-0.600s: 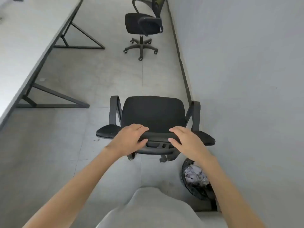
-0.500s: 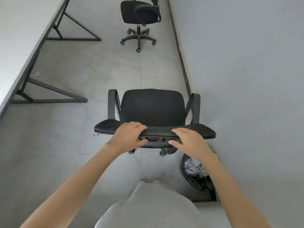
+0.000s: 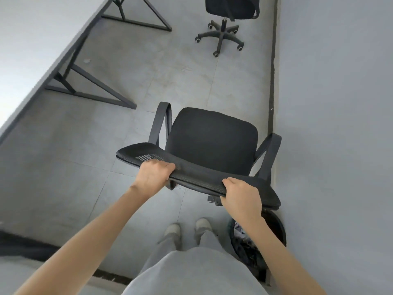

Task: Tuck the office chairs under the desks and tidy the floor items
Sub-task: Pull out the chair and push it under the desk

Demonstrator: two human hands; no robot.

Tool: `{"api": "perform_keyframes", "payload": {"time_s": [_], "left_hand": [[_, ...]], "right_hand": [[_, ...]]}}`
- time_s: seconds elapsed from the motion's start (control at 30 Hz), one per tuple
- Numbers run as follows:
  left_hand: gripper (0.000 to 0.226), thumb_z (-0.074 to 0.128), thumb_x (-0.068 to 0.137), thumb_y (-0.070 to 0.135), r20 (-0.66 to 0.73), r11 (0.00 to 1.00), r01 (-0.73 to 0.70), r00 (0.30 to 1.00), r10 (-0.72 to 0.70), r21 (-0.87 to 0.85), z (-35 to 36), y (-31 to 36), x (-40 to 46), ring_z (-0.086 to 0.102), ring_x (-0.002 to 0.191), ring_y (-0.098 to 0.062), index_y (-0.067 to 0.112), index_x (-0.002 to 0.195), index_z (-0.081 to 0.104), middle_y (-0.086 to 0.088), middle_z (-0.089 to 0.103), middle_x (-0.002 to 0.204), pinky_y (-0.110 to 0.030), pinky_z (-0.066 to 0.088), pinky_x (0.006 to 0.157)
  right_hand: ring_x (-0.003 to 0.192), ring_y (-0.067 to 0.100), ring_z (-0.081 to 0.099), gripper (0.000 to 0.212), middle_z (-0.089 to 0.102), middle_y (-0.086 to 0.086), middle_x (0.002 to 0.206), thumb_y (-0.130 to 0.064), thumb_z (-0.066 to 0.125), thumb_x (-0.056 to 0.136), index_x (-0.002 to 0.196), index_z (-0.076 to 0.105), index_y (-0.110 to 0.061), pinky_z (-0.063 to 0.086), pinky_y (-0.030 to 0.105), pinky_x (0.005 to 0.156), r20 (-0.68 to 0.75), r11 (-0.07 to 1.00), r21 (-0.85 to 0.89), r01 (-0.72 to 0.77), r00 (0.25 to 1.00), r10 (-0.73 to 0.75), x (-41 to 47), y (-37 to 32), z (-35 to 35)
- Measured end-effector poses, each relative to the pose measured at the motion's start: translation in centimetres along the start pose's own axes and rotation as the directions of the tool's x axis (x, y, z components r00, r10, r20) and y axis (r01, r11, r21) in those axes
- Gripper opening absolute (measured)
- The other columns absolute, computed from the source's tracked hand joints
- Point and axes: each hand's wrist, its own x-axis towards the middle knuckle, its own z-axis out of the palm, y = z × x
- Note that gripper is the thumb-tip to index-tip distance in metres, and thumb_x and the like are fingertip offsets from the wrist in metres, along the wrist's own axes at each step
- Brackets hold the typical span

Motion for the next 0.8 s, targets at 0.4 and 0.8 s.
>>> {"api": "perform_keyframes", "payload": {"time_s": [0.4,0.8], "left_hand": [[0.034,0.063,0.032,-0.013,-0.057,0.988,0.151,0.987,-0.149,0.027,-0.3,-3.7,-5.2,0.043,0.036,-0.025,0.011,0.049,0.046,-0.001,0.048,0.041,-0.017,0.017,0.044],[0.02,0.059,0.069,0.006,0.085,0.747,0.66,0.751,-0.655,-0.078,-0.4,-3.5,-9.5,0.045,0.063,-0.031,0.012,0.07,0.039,-0.01,0.05,0.065,-0.028,0.027,0.057]], "right_hand": [[0.068,0.02,0.064,0.021,0.068,-0.002,0.078,-0.021,0.069,0.068,0.087,0.066,-0.013,0.041,0.025,0.049,-0.042,0.975,-0.043,0.22,0.974,-0.222,1.5,-4.5,0.7],[0.1,0.023,0.061,0.032,0.065,-0.005,0.114,-0.029,0.056,0.083,0.114,0.058,-0.02,0.047,0.032,0.072,0.069,0.784,-0.166,0.598,0.801,-0.595,9.3,-8.1,-1.0]]}}
